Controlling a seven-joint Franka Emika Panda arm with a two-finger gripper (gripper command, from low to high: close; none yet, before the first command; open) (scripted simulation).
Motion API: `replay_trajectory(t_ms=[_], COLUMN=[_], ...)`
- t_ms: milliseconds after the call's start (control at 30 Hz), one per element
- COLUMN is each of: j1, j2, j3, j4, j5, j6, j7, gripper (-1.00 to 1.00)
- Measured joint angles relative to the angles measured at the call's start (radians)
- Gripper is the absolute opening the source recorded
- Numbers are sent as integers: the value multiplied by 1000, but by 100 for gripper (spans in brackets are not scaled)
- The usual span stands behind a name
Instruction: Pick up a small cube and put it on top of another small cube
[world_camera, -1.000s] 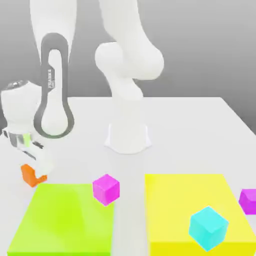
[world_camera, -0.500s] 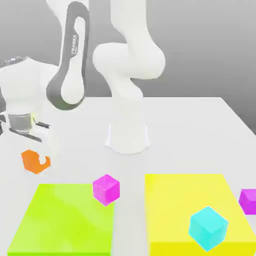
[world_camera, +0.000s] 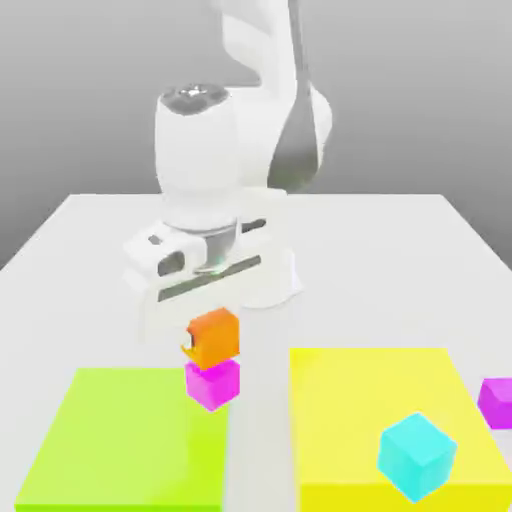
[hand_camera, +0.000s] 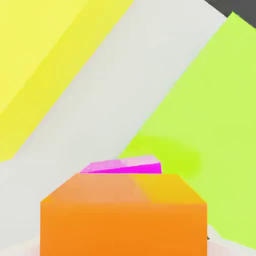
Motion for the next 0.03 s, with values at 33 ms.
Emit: replay_trajectory(t_ms=[33], j1=[0], j2=[0], j3=[0], j4=[0], j5=[0], j6=[0], j7=[0], gripper=[100])
